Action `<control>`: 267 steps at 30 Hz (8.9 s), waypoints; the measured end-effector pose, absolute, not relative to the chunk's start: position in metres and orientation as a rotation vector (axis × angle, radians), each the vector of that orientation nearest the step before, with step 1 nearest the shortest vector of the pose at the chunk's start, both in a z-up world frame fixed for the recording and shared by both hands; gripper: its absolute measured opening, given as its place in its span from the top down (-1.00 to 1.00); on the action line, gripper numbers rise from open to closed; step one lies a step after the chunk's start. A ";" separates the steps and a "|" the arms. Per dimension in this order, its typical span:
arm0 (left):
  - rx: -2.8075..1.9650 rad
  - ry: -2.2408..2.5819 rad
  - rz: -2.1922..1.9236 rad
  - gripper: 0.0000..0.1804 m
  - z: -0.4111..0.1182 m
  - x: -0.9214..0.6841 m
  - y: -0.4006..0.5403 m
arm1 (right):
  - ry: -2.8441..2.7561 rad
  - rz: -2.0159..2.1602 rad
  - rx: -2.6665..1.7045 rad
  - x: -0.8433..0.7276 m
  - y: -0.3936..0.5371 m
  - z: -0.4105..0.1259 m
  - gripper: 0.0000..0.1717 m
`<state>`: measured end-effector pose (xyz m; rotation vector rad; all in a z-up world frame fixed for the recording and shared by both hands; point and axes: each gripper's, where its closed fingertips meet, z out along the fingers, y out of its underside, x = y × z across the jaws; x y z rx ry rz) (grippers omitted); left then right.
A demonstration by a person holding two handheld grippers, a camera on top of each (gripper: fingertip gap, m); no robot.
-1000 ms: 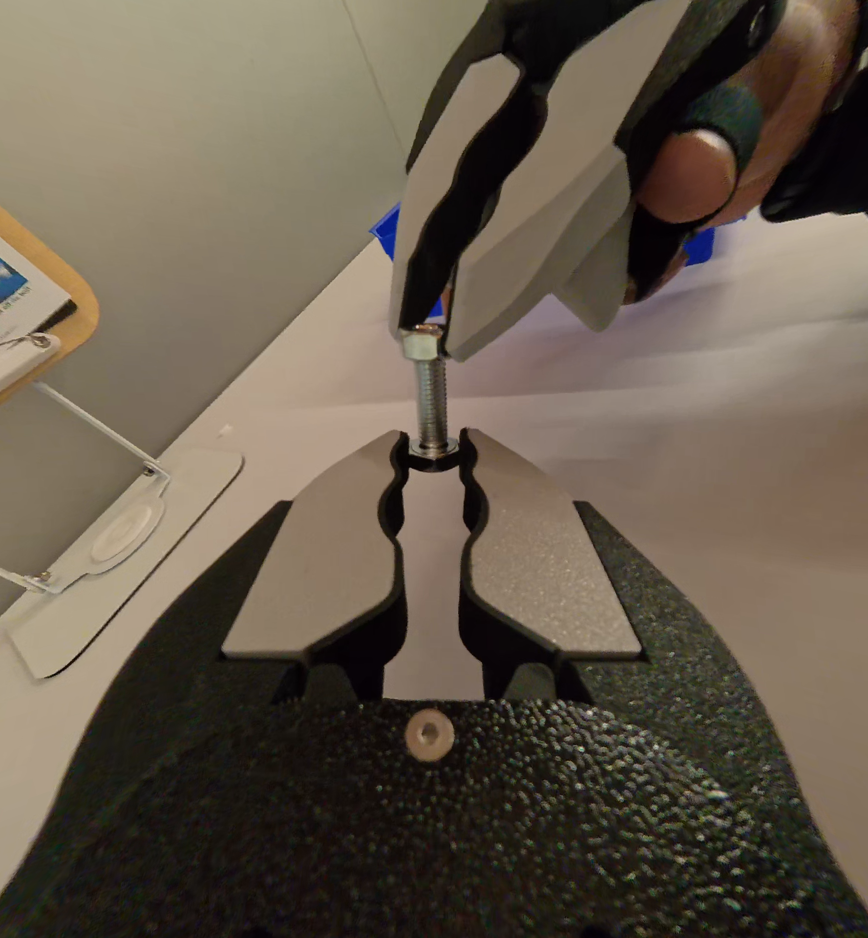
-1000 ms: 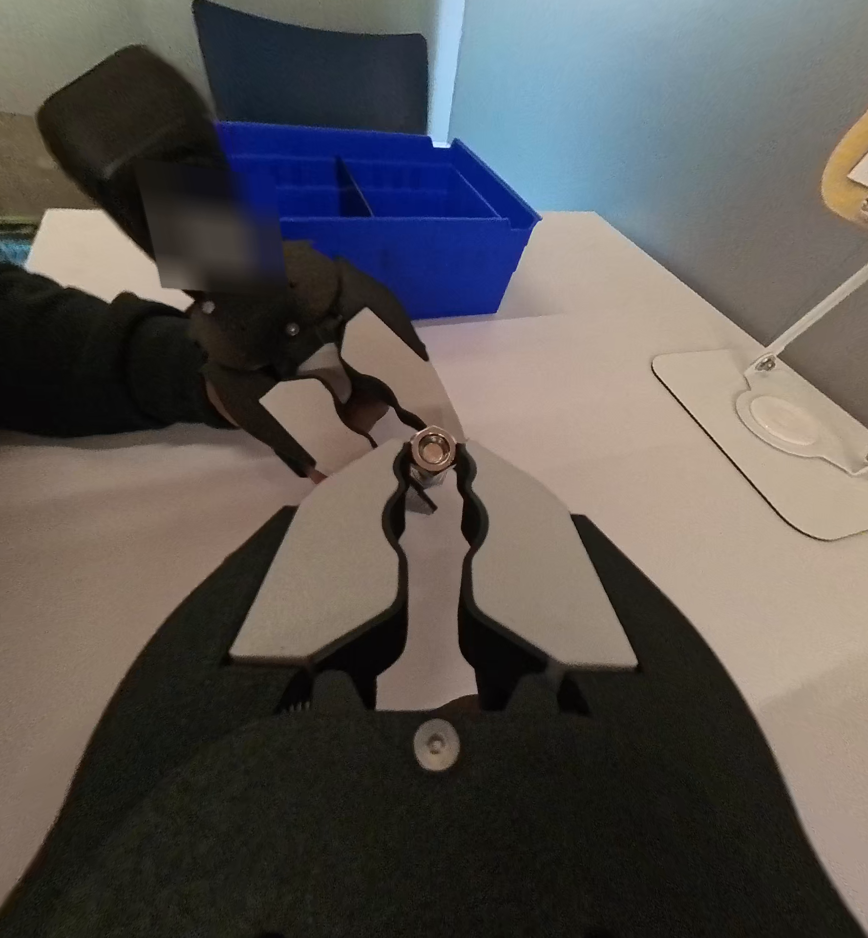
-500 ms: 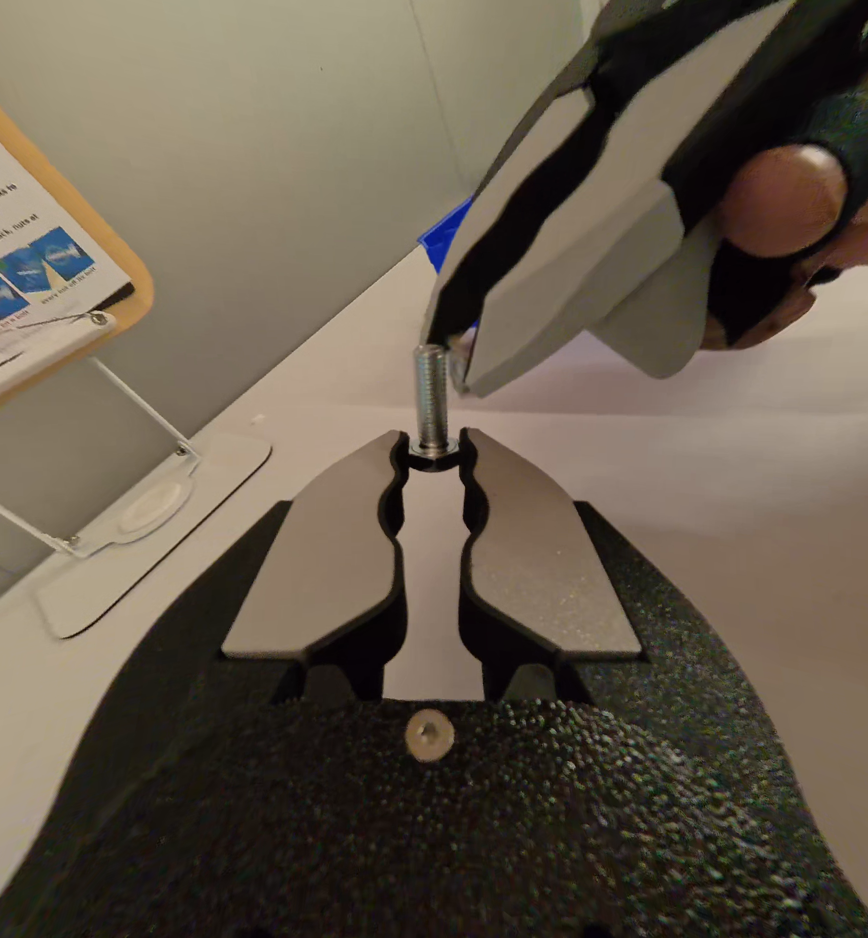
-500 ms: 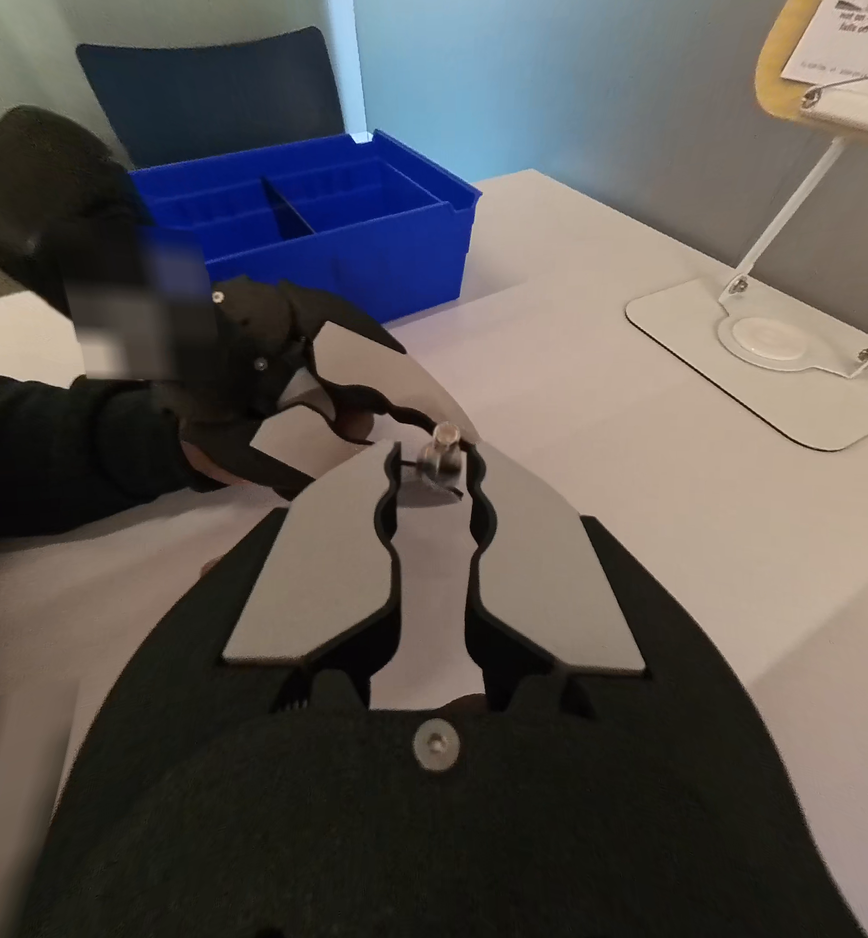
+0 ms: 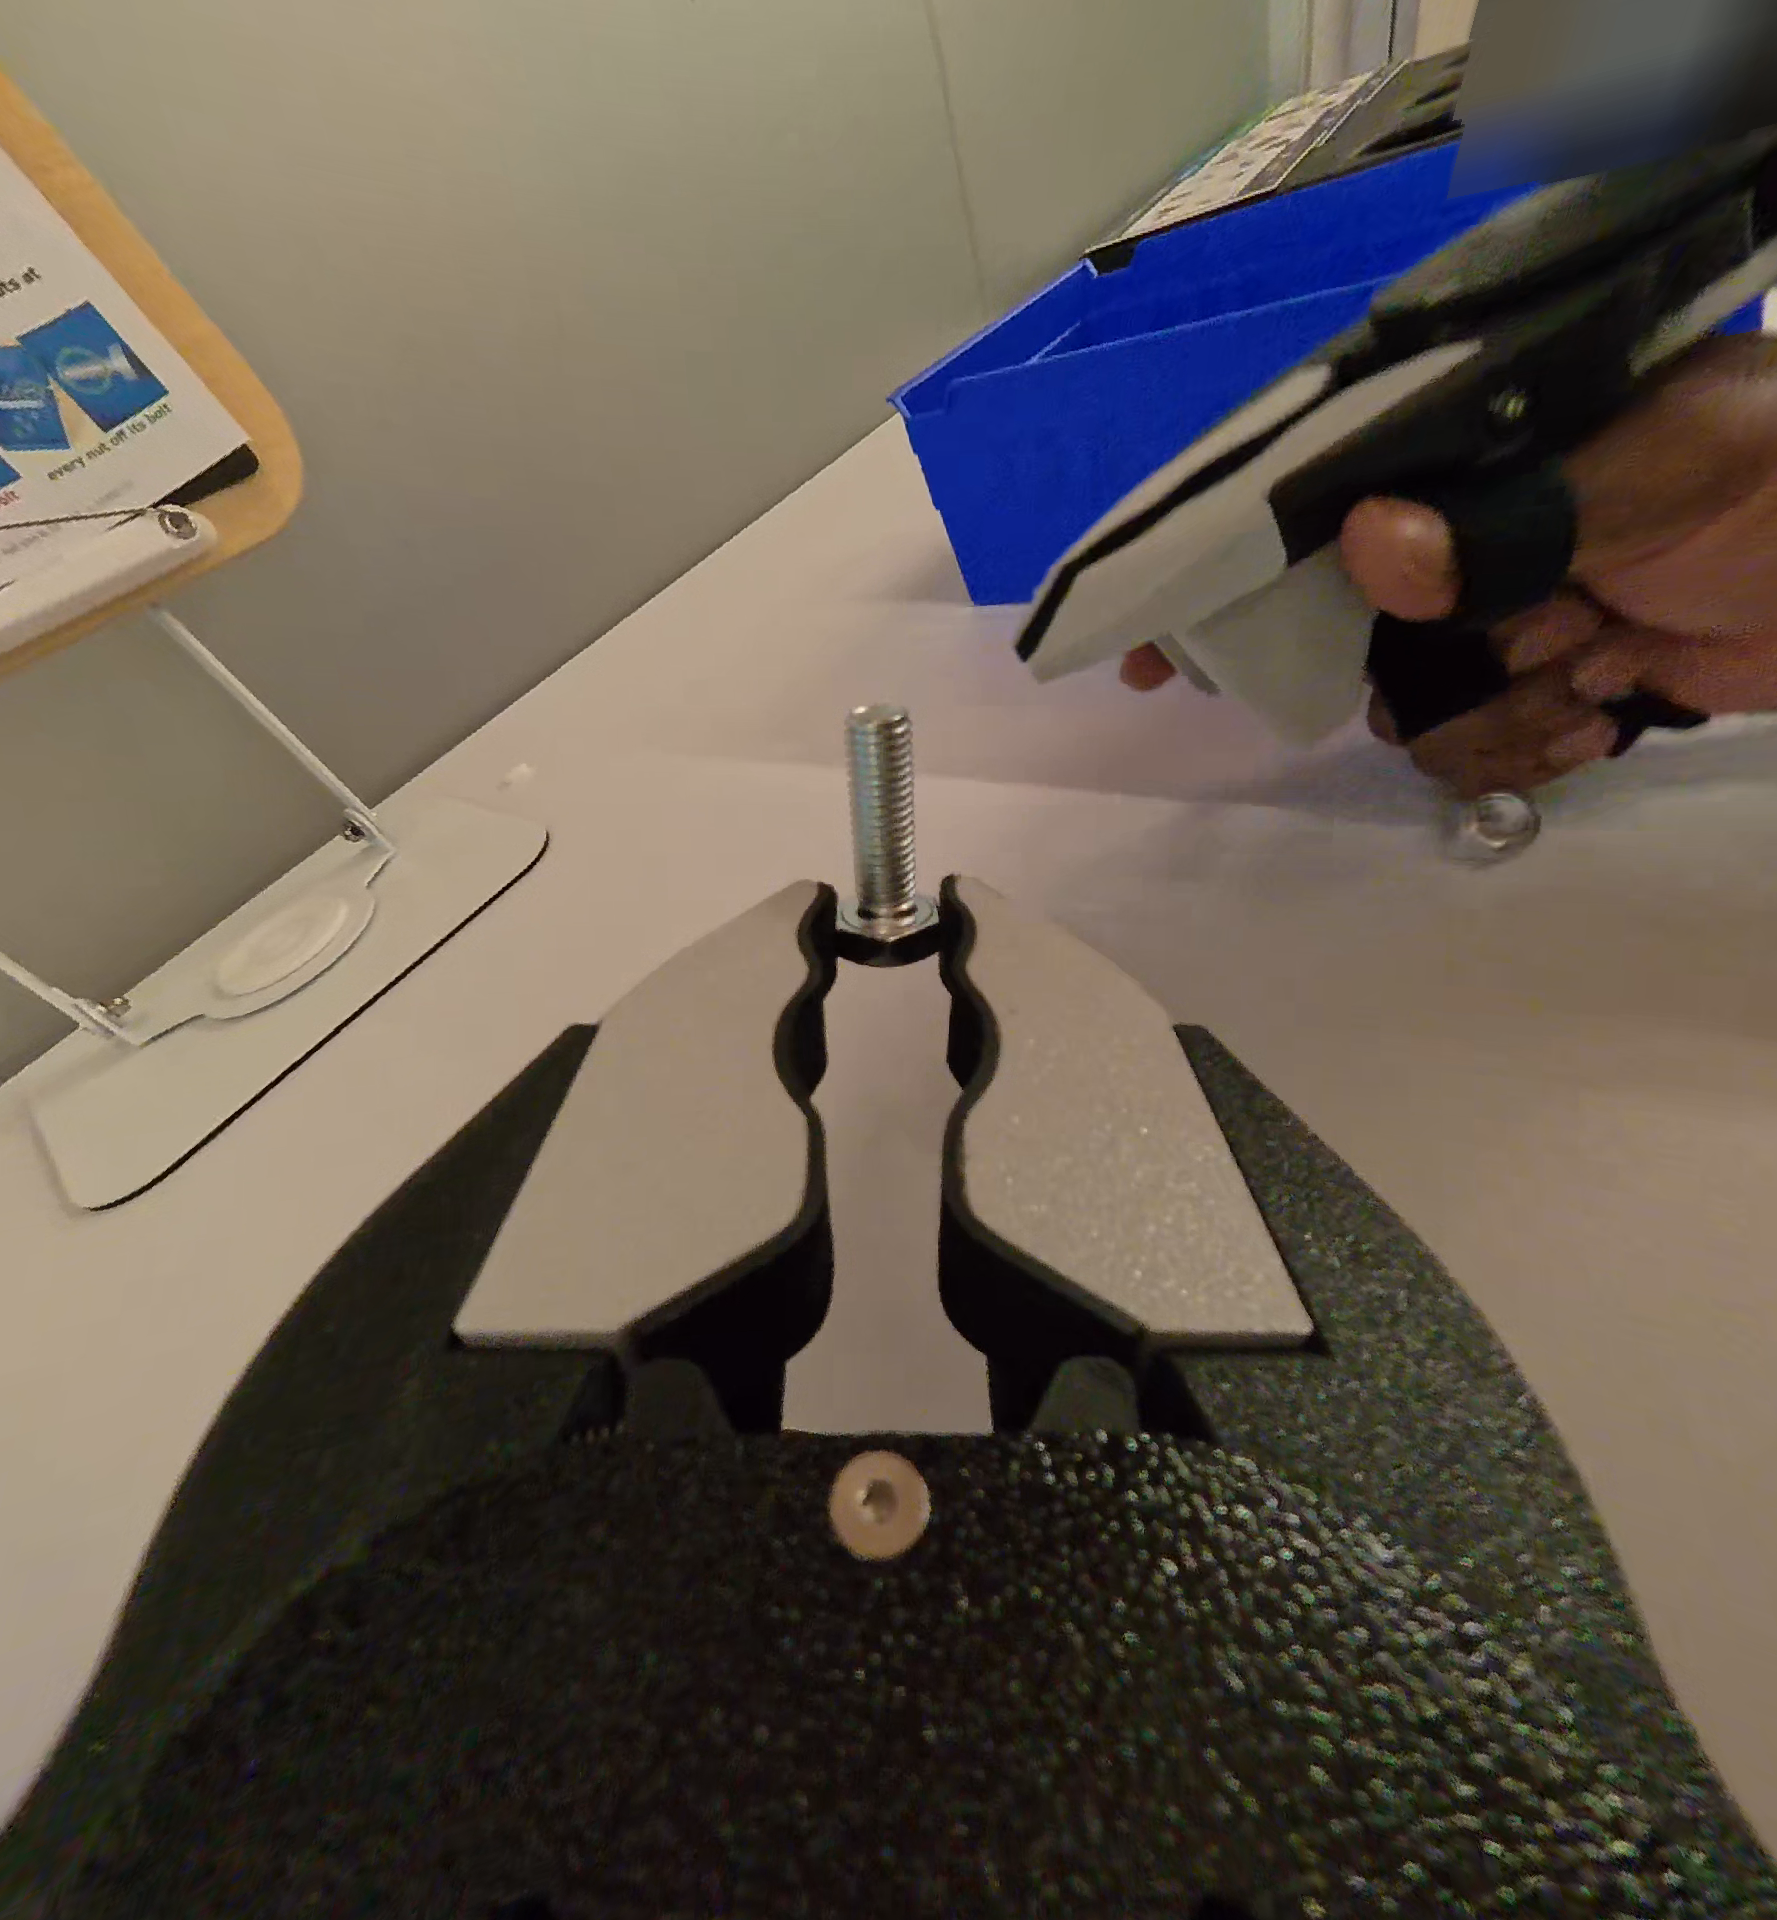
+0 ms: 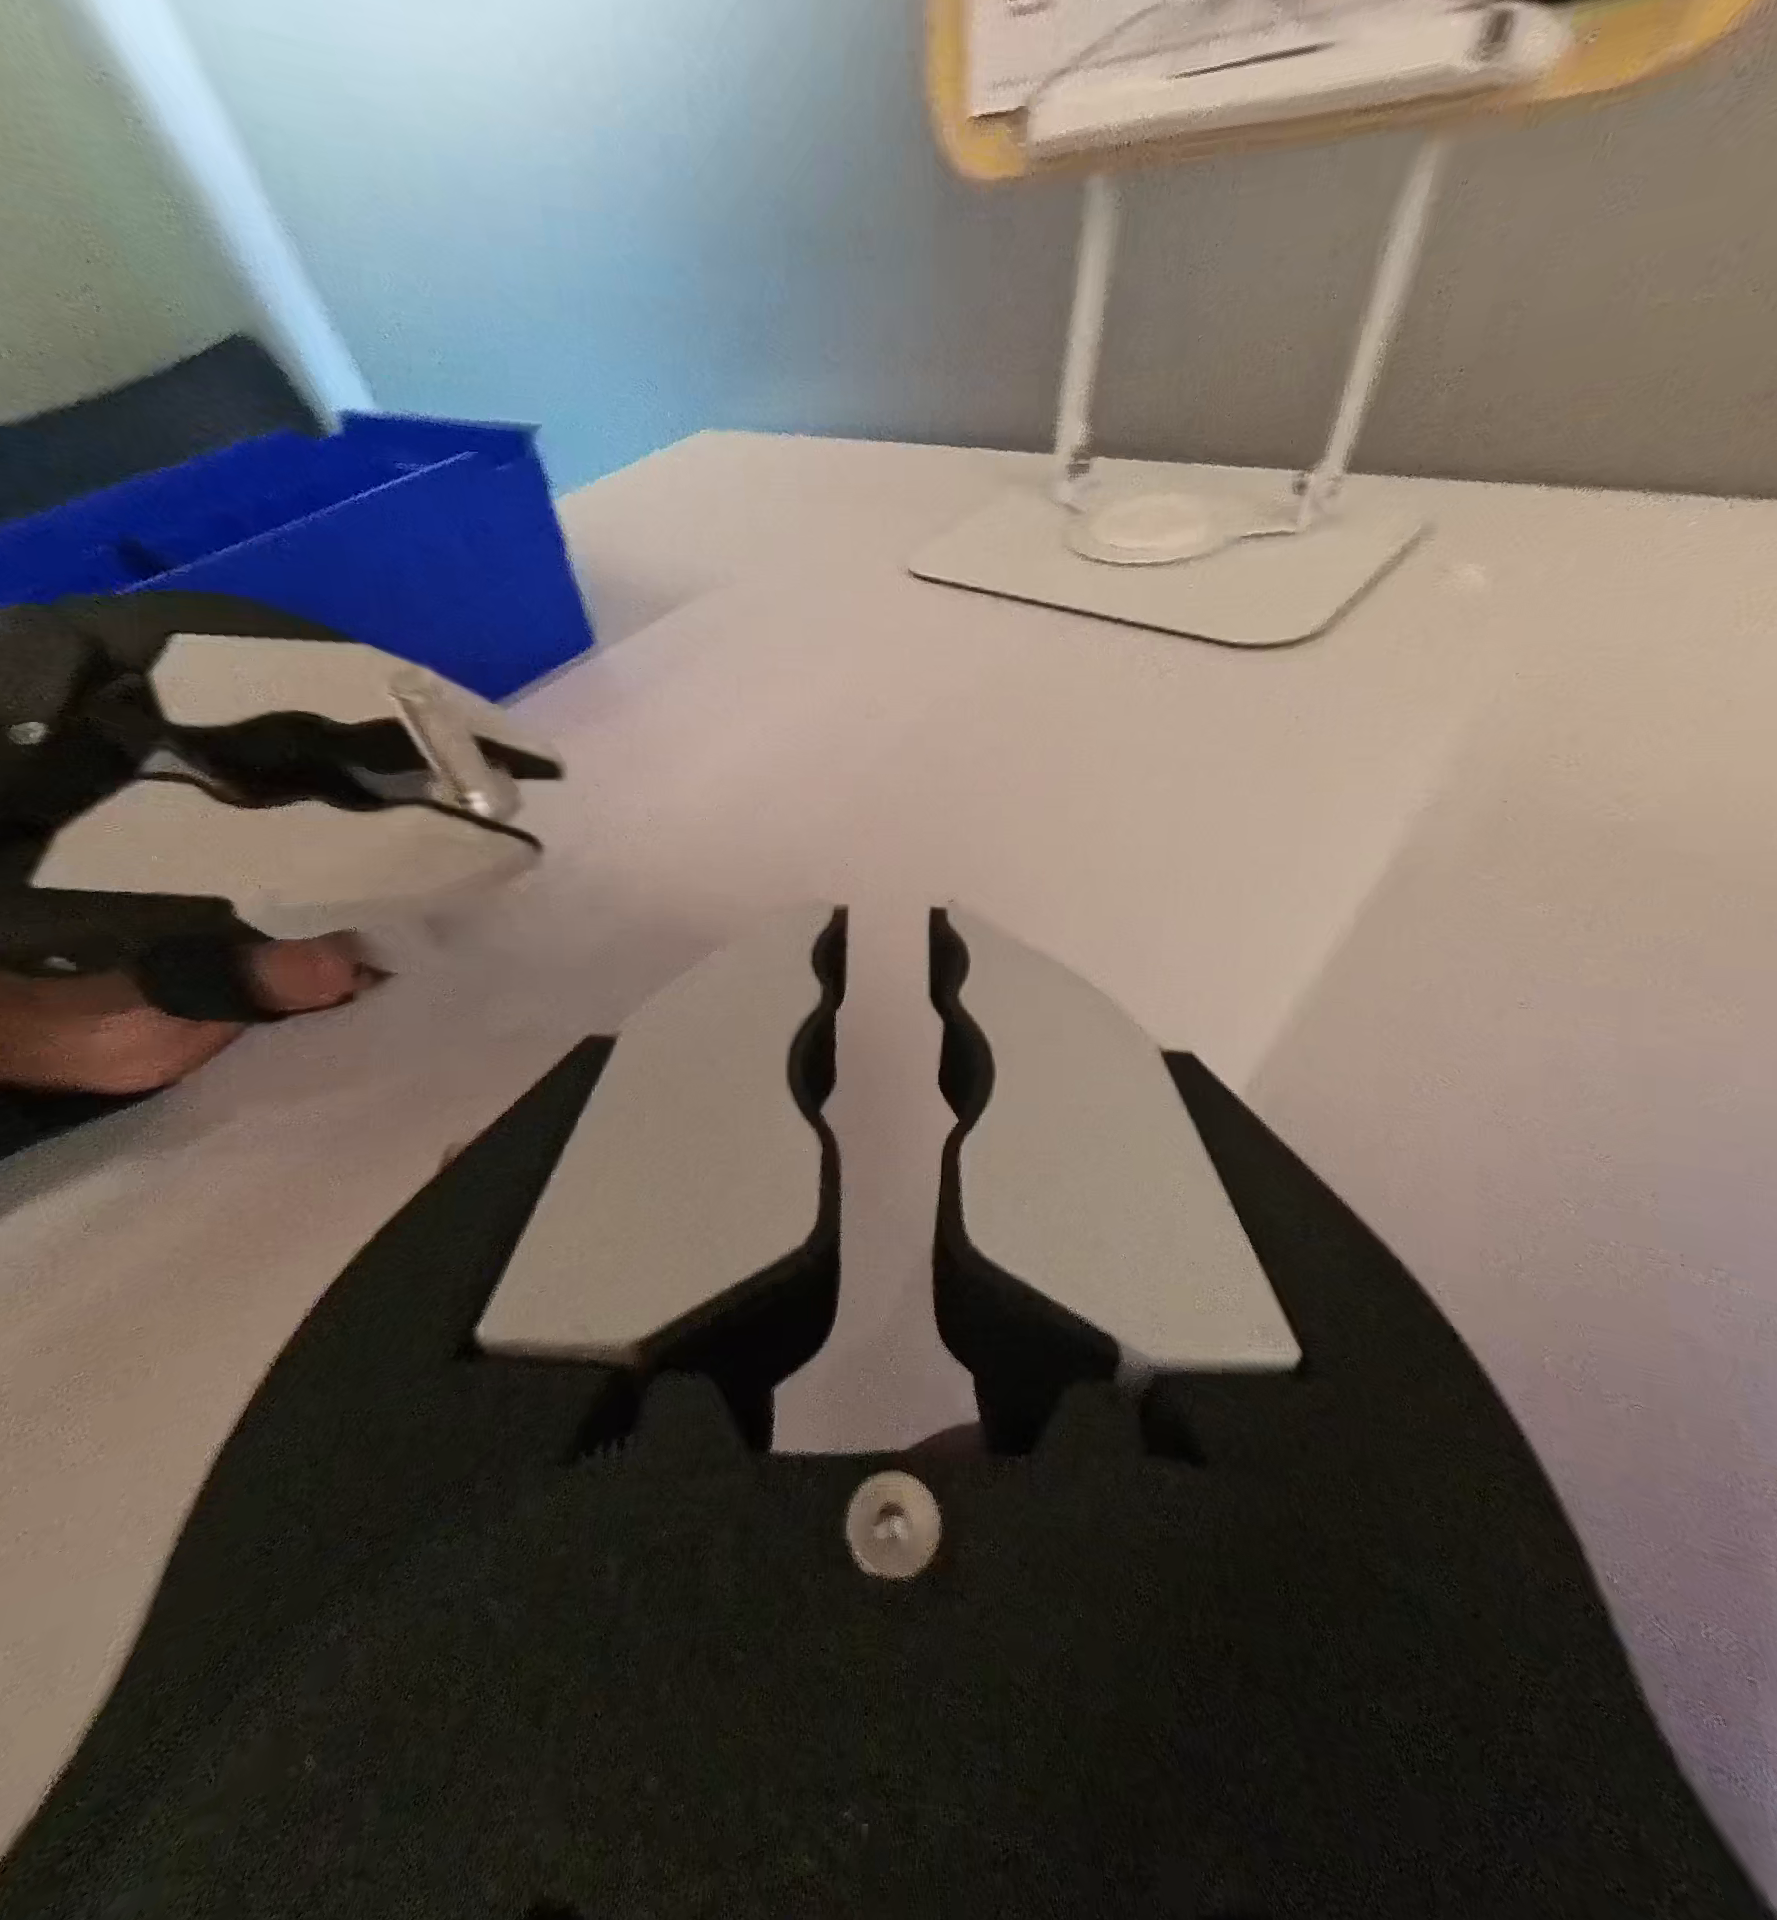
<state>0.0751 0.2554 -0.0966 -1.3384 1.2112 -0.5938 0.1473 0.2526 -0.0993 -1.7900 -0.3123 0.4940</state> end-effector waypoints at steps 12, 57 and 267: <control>-1.263 1.317 -0.650 0.80 -0.100 0.081 0.240 | -0.650 0.653 -1.731 0.125 0.220 -0.092 0.84; -1.366 1.339 -0.631 0.80 -0.110 0.082 0.244 | -1.201 0.393 -2.065 0.113 0.149 -0.162 0.80; -1.433 1.484 -0.474 0.80 -0.132 0.071 0.243 | -1.366 0.318 -2.111 0.113 0.148 -0.164 0.73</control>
